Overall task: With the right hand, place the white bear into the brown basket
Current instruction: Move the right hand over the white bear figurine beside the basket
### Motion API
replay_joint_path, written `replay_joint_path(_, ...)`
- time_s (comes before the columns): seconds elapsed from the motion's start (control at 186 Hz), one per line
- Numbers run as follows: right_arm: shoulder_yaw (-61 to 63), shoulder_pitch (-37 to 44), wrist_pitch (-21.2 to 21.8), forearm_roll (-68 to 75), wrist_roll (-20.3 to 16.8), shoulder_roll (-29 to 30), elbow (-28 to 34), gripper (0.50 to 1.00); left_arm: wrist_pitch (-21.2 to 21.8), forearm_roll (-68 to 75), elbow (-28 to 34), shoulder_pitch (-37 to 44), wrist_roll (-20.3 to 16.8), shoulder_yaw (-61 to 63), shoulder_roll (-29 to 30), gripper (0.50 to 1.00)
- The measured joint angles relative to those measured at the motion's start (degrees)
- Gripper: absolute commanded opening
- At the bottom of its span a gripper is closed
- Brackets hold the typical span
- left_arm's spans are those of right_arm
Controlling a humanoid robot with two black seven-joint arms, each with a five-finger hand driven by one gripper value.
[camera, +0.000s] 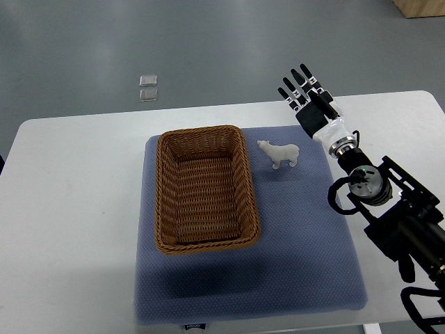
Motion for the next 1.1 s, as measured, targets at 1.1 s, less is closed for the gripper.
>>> replay_joint_path(1.1, -51.6, 40.1, 11.4, -54.8, -17.5, -19.0, 0.2, 0.924, 0.0, 0.1, -0.1, 0.0, 0.0, 0.1, 0.0, 1.0)
